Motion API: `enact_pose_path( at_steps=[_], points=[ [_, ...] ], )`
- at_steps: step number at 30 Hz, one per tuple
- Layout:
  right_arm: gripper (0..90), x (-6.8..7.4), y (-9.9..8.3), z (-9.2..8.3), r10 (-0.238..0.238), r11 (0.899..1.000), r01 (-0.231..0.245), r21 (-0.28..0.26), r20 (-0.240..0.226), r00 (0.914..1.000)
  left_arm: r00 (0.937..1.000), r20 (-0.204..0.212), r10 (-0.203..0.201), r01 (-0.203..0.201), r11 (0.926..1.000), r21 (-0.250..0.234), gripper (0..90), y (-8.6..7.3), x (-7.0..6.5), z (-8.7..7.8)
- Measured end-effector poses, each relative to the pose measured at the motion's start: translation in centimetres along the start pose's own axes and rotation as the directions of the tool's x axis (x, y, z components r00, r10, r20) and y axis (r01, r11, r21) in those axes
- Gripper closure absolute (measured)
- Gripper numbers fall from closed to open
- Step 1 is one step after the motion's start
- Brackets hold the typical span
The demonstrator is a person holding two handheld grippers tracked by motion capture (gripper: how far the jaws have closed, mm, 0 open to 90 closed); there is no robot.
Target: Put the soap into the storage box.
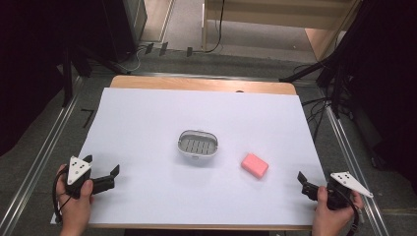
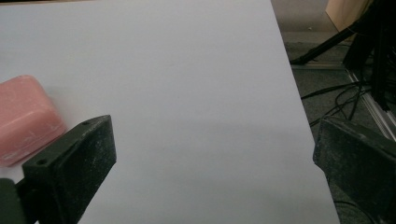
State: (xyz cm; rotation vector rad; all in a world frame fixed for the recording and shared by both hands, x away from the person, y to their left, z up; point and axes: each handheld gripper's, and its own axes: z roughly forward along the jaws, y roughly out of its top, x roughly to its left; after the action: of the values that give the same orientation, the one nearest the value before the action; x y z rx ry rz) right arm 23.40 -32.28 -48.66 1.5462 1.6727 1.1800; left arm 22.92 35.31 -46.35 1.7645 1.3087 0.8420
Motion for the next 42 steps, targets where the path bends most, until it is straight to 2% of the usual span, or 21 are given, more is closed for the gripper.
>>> enact_pose_path(
  at_steps=[2,4,8,9,10,12,14,17,20,26,29,31,32,33,34,36,38,39,40,41,42],
  points=[
    [12.0,0.0,0.0,-0.1,-0.011,1.0,0.011,-0.006,-0.015,0.9998,1.0,-0.001,0.001,-0.001,1.0,-0.001,3.6,0.0,0.0,0.0],
    [13.1,0.1,0.1,-0.1,-0.023,1.0,0.023,0.009,-0.029,0.9993,1.0,-0.001,0.001,-0.001,1.0,-0.004,3.7,0.0,0.0,0.0],
    [13.6,0.6,0.6,-0.1,-0.118,0.99,0.121,0.072,-0.046,0.9919,1.0,-0.001,0.002,-0.002,1.0,-0.002,3.6,0.0,0.0,0.0],
    [13.6,0.6,0.6,-0.1,-0.118,0.99,0.121,0.072,-0.046,0.9919,1.0,-0.001,0.002,-0.002,1.0,-0.002,3.6,0.0,0.0,0.0],
    [14.4,1.0,1.3,-0.1,-0.169,0.978,0.177,0.111,-0.077,0.9825,1.0,-0.004,0.003,-0.003,1.0,0.004,3.6,0.0,0.0,0.0],
    [14.3,1.4,2.0,0.1,-0.221,0.955,0.237,0.177,-0.105,0.9697,1.0,-0.005,0.005,-0.005,1.0,0.005,3.6,0.0,0.0,0.0],
    [13.8,1.8,2.4,0.5,-0.27,0.923,0.295,0.245,-0.132,0.9538,1.0,-0.005,0.002,-0.002,1.0,0.004,3.6,0.0,0.0,0.0],
    [13.5,2.3,2.7,1.3,-0.306,0.879,0.349,0.326,-0.176,0.9356,1.0,-0.004,0.003,-0.003,1.0,0.003,3.6,0.0,0.0,0.0],
    [13.4,2.9,2.8,1.9,-0.354,0.83,0.402,0.386,-0.193,0.9153,1.0,-0.004,0.002,-0.002,1.0,0.001,3.6,0.0,-0.1,0.0],
    [13.4,3.4,3.9,2.9,-0.374,0.762,0.459,0.457,-0.268,0.888,1.0,-0.004,0.004,-0.004,1.0,0.004,3.6,0.0,0.0,0.0],
    [13.2,3.6,4.7,3.4,-0.375,0.726,0.472,0.501,-0.288,0.8812,1.0,-0.004,0.003,-0.003,1.0,0.002,3.7,0.0,-0.1,0.0],
    [13.1,3.9,5.2,3.7,-0.374,0.697,0.482,0.532,-0.304,0.8762,1.0,-0.004,0.003,-0.003,1.0,0.001,3.6,0.0,-0.1,0.0],
    [13.1,4.0,5.5,4.0,-0.378,0.68,0.494,0.542,-0.317,0.8696,1.0,-0.004,0.003,-0.002,1.0,0.001,3.6,0.0,-0.1,0.0],
    [13.1,4.0,5.5,4.0,-0.378,0.68,0.494,0.542,-0.317,0.8696,1.0,-0.004,0.003,-0.002,1.0,0.001,3.6,0.0,-0.1,0.0],
    [13.0,4.5,5.8,4.5,-0.388,0.638,0.514,0.573,-0.337,0.8578,1.0,-0.004,0.003,-0.003,1.0,0.001,3.7,0.0,-0.1,0.0],
    [12.8,4.9,6.1,5.0,-0.399,0.602,0.535,0.593,-0.357,0.8448,1.0,-0.003,0.002,-0.002,1.0,0.001,3.6,0.0,-0.1,0.0],
    [12.7,5.3,6.2,5.4,-0.409,0.571,0.549,0.61,-0.369,0.8346,1.0,-0.003,0.003,-0.003,1.0,0.001,3.6,0.0,-0.1,0.0],
    [12.7,5.4,6.3,5.6,-0.408,0.558,0.553,0.618,-0.376,0.8319,1.0,-0.003,0.003,-0.003,1.0,0.001,3.6,0.0,-0.1,0.0],
    [12.6,5.5,6.4,5.8,-0.408,0.549,0.559,0.621,-0.385,0.8278,1.0,-0.003,0.003,-0.003,1.0,0.001,3.6,0.0,-0.1,0.0],
    [12.6,5.5,6.4,5.8,-0.408,0.549,0.559,0.621,-0.385,0.8278,1.0,-0.003,0.003,-0.003,1.0,0.001,3.6,0.0,-0.1,0.0],
    [12.0,5.7,6.5,6.1,-0.405,0.537,0.561,0.63,-0.39,0.8267,1.0,-0.003,0.004,-0.004,1.0,0.001,3.6,0.0,-0.1,0.0]
  ],
)
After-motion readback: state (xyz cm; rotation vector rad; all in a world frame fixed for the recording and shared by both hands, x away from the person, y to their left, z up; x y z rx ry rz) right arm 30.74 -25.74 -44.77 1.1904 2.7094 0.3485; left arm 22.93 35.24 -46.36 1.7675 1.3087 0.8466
